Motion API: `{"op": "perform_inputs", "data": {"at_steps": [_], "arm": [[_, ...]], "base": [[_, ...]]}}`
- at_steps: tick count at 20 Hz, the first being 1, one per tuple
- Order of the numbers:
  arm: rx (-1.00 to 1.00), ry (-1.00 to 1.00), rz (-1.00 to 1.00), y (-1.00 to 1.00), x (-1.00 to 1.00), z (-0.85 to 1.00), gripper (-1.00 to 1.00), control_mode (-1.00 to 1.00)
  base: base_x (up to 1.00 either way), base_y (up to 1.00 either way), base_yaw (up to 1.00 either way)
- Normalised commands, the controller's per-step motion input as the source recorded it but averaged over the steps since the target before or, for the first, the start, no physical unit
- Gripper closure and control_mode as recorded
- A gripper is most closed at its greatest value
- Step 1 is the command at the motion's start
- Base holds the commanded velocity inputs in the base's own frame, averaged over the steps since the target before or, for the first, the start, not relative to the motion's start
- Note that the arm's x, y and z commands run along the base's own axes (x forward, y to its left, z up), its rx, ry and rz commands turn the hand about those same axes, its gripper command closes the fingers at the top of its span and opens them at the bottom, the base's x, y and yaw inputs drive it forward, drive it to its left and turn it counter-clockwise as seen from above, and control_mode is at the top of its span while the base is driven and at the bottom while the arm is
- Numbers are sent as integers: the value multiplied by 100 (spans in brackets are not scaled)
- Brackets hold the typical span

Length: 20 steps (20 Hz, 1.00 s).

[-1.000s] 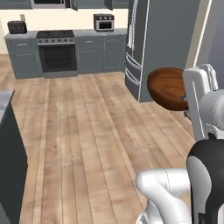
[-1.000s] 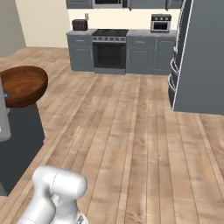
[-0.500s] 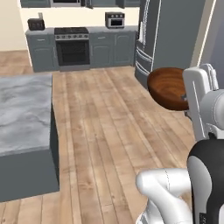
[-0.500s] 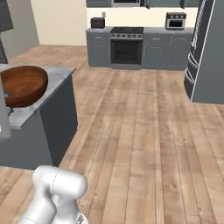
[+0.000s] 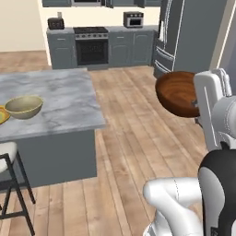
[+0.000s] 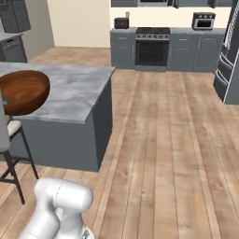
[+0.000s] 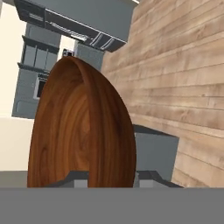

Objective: Take the smaller bowl and place it next to the appetizer plate on the dining counter , and place the larger bowl next to the plate with cooked food.

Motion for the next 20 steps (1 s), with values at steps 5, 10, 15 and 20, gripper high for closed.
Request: {"op": "perform_inputs", "data": {"at_steps": [5, 10, 15, 20], "arm": [[0, 0, 0, 0, 0, 0, 100, 100], [0, 0, 0, 0, 0, 0, 100, 100], [0, 0, 0, 0, 0, 0, 100, 100], [0, 0, 0, 0, 0, 0, 100, 100]], "base": [[-7, 100, 0], [-24, 100, 0], [-21, 100, 0], [-16, 100, 0]]}}
